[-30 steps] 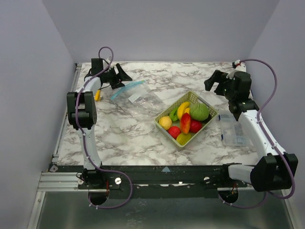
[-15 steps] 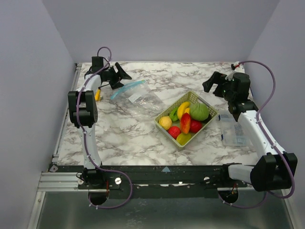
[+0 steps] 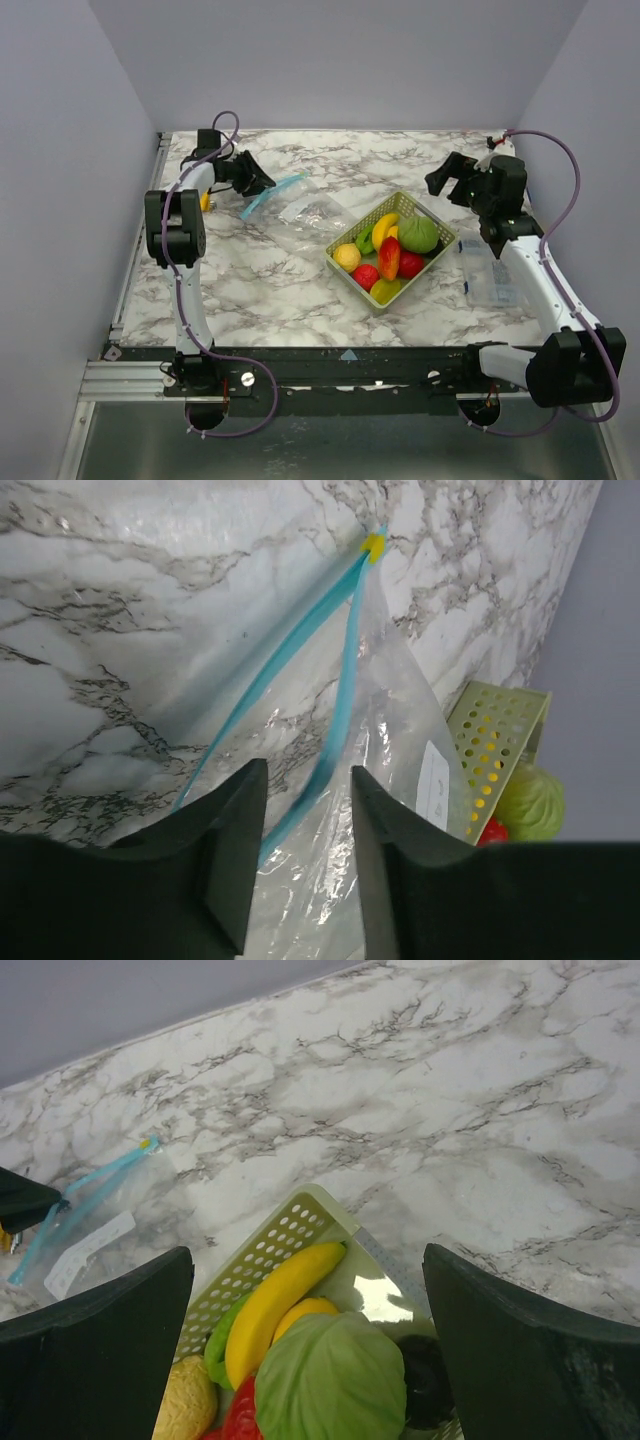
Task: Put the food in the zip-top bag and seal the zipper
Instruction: Pick up the zipper food storage bag at the center of the board.
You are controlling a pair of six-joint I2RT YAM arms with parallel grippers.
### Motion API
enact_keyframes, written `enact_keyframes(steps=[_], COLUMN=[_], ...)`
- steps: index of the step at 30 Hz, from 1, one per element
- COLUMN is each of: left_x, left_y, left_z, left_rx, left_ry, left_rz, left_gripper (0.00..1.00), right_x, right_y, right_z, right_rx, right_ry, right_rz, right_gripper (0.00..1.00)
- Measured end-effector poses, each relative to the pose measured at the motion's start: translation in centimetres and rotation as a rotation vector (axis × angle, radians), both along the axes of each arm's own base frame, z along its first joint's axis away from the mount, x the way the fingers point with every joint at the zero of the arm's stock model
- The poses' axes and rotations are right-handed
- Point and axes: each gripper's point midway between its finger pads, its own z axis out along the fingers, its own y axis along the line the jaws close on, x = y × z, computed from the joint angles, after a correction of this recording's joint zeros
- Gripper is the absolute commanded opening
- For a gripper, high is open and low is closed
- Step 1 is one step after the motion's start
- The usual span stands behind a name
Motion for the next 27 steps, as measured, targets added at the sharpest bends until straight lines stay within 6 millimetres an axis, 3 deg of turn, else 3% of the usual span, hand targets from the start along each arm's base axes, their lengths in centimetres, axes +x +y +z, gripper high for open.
enact_keyframes(steps=[7, 10, 12, 16, 19, 22, 25, 27], left_x=[-2.5, -2.8, -3.2, -3.6, -4.2, -5.3, -7.2, -8.6], left_y=[-2.2, -2.7, -2.7, -2.1, -1.1, -1.2, -2.7, -4.1], left_z=[-0.7, 0.5, 2.4, 8.4, 14.4, 20.7, 25.8, 27.6], left_rx=[-0.086, -0.104, -0.105, -0.043, 0.092, 0.276, 0.433, 0.483], left_ry=[0.047, 0.028, -0.003, -0.139, -0.301, -0.483, -0.648, -0.717], left_rz=[-0.057, -0.068, -0.067, -0.054, -0.029, -0.009, -0.018, -0.04], left_gripper=[0.0, 0.0, 0.0, 0.0, 0.0, 0.0, 0.0, 0.0], right_x=[-0.3, -0.3, -0.3, 0.2, 0.1, 0.1, -0.1, 0.0], right_y=[0.0, 0.1, 0.2, 0.2, 0.6, 1.4, 2.7, 3.7], right_z=[0.9, 0.9, 0.7, -1.2, -3.1, -3.7, -3.4, -2.7], right_rx=[0.008, 0.033, 0.06, 0.143, 0.217, 0.287, 0.343, 0.384], right_ry=[-0.022, -0.016, -0.006, 0.077, 0.158, 0.196, 0.218, 0.225], right_rz=[-0.003, -0.012, -0.023, -0.086, -0.131, -0.157, -0.162, -0.164], right_gripper=[1.0, 1.0, 1.0, 1.0, 1.0, 1.0, 1.0, 1.0])
